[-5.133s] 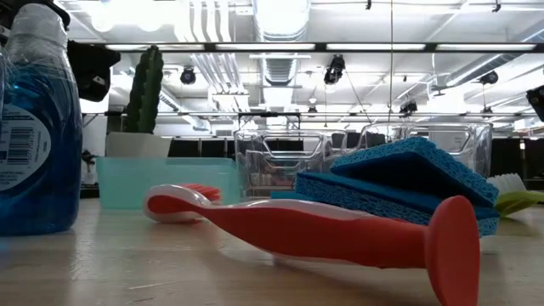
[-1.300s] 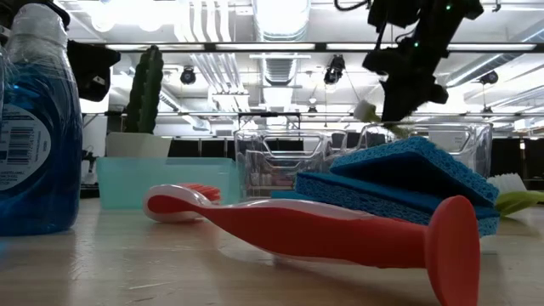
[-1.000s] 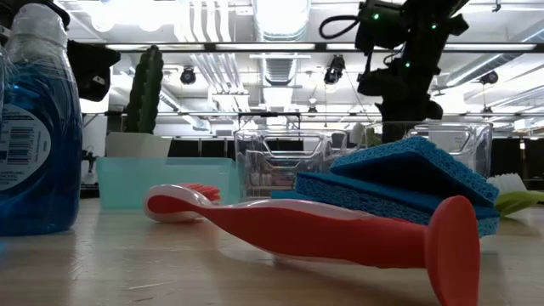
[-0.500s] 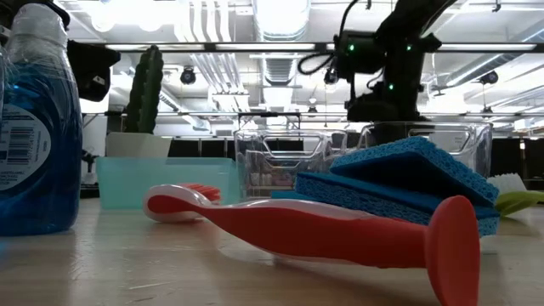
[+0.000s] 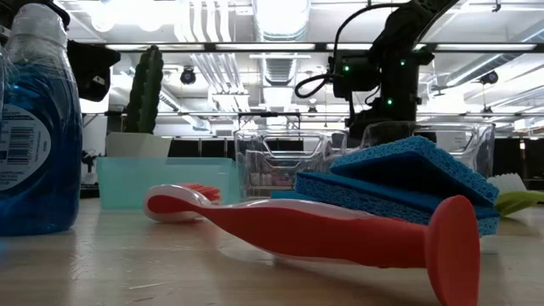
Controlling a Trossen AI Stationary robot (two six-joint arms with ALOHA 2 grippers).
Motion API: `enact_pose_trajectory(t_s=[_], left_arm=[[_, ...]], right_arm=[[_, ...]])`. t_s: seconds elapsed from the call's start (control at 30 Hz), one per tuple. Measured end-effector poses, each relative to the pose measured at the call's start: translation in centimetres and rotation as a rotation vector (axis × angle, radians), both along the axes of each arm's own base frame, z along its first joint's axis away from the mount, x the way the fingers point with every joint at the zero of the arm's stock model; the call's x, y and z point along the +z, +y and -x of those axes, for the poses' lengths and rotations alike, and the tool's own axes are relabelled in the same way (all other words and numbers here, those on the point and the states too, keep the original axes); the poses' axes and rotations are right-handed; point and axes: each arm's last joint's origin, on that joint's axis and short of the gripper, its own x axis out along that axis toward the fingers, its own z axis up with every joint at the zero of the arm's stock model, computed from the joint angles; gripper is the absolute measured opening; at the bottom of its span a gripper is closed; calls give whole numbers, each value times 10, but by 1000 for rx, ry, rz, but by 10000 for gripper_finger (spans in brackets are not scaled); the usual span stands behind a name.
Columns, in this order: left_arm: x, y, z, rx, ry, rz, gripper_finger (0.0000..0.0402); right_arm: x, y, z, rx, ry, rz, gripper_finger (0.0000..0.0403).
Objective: Pick & Place Kitchen Sink Supplies
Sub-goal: Put the green dish brush into the right transparent bin, then put the blue dish brush into the right transparent bin
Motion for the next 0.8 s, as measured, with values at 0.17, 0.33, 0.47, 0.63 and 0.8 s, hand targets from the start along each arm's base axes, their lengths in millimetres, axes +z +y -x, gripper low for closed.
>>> enact_pose_trajectory(t_s=[0.17,0.33,0.47,0.63,0.8], left_arm=[[0,0,0,0,0,0,3],[0,0,0,0,0,0,3],[0,0,0,0,0,0,3],[0,0,0,0,0,0,3],[0,0,0,0,0,0,3]], right_arm=[[0,0,0,0,-1,4,37],[0,-1,0,-2,3,23,74],[2,-1,-1,-1,-3,25,101],[11,-1,-3,-1,-34,33,124],[28,-1,-1,-1,-83,44,137]])
